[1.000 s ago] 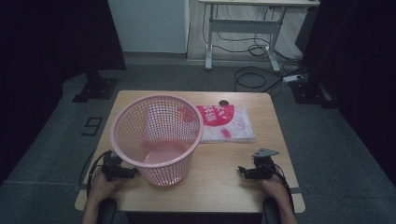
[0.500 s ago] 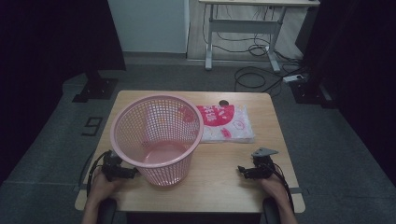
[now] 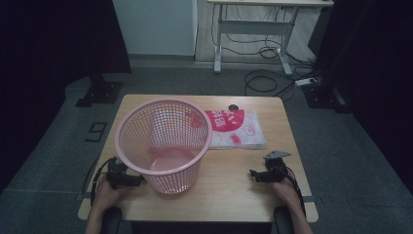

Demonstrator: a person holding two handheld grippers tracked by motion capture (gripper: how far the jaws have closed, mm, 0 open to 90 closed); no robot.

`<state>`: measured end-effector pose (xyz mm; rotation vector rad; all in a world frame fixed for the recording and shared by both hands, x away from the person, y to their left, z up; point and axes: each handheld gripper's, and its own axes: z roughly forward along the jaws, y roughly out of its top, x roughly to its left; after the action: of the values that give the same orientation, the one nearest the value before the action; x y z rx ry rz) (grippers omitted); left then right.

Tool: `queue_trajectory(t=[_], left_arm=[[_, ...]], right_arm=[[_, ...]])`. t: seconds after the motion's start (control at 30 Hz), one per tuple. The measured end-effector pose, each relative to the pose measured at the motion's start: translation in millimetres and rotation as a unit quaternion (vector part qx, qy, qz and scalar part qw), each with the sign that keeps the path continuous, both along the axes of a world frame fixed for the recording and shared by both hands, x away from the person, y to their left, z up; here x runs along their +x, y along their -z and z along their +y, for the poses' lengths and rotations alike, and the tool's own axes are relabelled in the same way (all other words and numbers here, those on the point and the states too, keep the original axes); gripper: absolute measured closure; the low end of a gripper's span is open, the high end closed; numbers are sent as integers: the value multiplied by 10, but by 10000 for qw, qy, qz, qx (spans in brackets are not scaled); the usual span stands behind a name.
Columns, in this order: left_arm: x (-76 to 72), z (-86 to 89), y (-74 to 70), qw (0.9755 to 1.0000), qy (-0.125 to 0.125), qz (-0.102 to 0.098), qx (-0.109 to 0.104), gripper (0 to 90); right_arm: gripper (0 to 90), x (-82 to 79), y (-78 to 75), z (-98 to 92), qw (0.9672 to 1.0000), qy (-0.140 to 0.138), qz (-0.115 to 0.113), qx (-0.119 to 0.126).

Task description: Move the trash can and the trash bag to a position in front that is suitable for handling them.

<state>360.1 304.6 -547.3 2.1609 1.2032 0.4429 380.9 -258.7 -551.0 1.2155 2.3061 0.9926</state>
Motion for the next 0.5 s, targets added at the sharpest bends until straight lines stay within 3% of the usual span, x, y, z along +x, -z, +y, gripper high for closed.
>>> queue_trajectory(t=[0.13, 0.5], left_arm=[[0, 0, 0, 10000, 0, 0, 1, 0], [0, 0, 0, 10000, 3, 0, 4, 0]], right_arm=[[123, 48, -53, -32, 9999, 77, 31, 96], [120, 282, -270, -105, 9996, 166, 216, -36]])
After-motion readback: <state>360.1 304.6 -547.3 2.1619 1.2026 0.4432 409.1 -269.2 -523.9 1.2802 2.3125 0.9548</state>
